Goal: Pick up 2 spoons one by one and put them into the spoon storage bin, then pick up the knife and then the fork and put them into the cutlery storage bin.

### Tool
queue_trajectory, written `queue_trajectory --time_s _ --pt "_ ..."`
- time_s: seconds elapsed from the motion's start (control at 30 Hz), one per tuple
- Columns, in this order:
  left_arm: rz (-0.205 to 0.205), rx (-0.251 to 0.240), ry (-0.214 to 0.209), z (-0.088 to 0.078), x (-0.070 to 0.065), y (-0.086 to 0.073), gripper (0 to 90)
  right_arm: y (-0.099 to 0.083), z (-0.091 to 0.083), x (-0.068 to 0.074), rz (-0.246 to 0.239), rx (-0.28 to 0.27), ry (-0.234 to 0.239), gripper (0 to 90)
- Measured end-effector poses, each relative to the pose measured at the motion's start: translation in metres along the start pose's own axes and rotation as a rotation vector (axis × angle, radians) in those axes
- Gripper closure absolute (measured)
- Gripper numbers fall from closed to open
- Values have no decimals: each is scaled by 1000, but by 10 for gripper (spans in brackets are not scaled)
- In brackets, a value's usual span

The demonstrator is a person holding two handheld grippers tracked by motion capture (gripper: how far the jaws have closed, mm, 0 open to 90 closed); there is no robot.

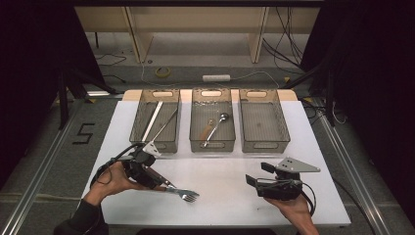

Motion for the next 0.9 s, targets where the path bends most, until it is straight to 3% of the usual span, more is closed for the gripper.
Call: queue_trajectory --time_s 0.17,0.43,0.57,0.9 --pt "1 22 8 3 2 -6 226 0 0 0 1 1 -2 259" --pt "10 95 19 9 5 -19 237 0 -1 1 -3 3 -5 259" --pt "29 136 22 13 6 -24 243 -1 -2 1 -5 1 -4 259" --pt "61 181 21 16 6 -34 286 0 0 1 -7 2 -3 259"
Point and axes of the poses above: each handheld gripper's, and its own axes: z roughly forward along the jaws, y roughly out of its top, x roughly to its left, the point moved 8 cm from there along z, roughly forward along the jaws, and after that the axes turned 4 degrees about -y, right-handed, at the moved point
